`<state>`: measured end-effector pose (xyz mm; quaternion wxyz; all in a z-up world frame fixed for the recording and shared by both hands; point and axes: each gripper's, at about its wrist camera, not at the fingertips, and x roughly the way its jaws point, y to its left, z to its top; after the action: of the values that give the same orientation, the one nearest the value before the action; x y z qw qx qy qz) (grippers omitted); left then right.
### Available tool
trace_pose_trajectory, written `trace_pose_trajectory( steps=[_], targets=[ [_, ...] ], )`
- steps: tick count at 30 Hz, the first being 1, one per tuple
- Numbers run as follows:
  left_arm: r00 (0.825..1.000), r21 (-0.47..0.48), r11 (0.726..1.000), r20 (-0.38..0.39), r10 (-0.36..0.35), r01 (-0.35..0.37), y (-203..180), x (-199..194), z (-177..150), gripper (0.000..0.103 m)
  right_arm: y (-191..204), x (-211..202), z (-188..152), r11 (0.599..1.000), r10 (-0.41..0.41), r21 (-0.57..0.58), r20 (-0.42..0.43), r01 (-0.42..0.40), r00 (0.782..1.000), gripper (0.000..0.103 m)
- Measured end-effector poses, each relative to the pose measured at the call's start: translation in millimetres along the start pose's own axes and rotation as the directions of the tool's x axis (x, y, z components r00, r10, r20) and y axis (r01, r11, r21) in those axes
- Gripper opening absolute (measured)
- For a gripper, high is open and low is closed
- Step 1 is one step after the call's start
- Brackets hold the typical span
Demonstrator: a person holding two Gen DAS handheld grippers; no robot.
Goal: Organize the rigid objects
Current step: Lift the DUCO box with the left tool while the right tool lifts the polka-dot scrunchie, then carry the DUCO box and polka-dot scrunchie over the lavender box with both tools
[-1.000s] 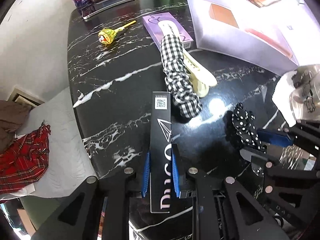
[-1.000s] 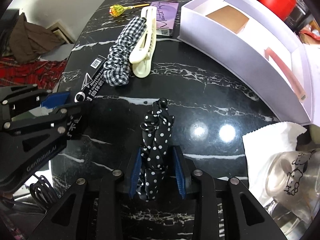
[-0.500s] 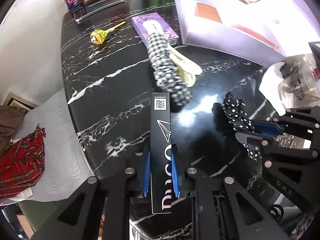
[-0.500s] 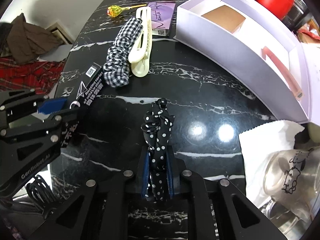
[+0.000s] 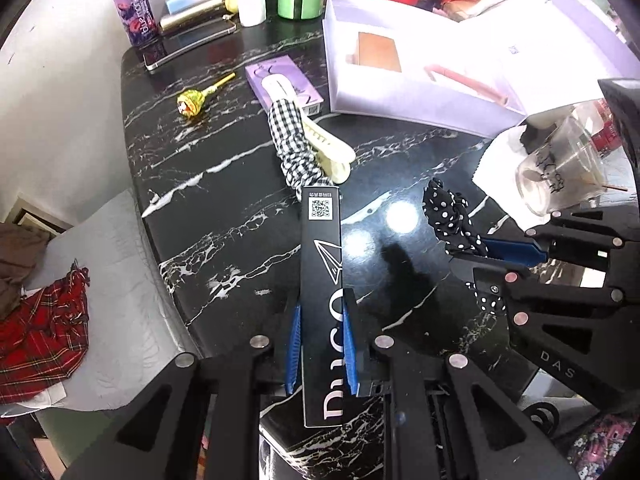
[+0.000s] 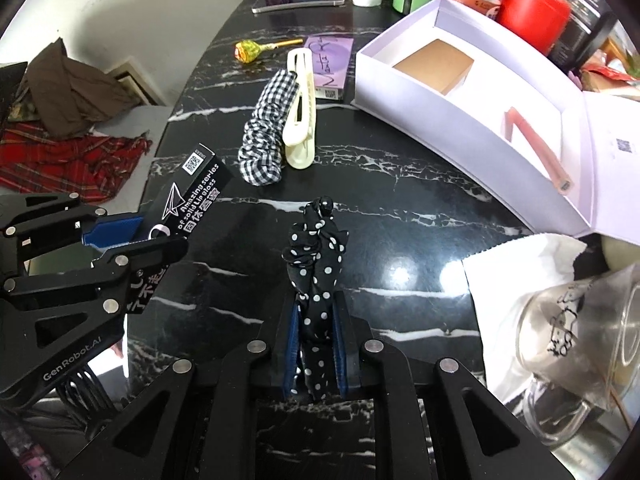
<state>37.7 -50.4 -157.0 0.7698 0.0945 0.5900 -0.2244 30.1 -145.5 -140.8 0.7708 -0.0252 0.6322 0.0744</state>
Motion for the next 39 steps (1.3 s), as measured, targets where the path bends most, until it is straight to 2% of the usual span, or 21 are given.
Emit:
trace_pose_trajectory(
  steps=[11, 23, 31, 39],
  targets=[
    [0.999, 0.054, 0.998, 0.048, -0.023, 0.020, -17, -24, 3, 0.018, -6, -32, -16, 0.998, -0.018, 0.065, 0.060, 0.014, 0.998, 0.015],
    [0.996, 0.126, 0.990, 0.056, -0.062, 0.055, -46, -34, 11, 0.018, -15, -48, -39, 0.992, -0.046, 0.118, 0.062, 0.038, 0.997, 0.015],
    [0.996, 0.129, 0.989, 0.049, -0.071, 0.064, -60, -31, 20, 0.018, -29, -52, -48, 0.988, -0.052, 0.147, 0.054, 0.043, 0.997, 0.015],
    [0.997, 0.108, 0.993, 0.057, -0.056, 0.049, -62, -29, 37, 0.018, -41, -53, -38, 0.988, -0.046, 0.150, 0.061, 0.036, 0.997, 0.015]
  ],
)
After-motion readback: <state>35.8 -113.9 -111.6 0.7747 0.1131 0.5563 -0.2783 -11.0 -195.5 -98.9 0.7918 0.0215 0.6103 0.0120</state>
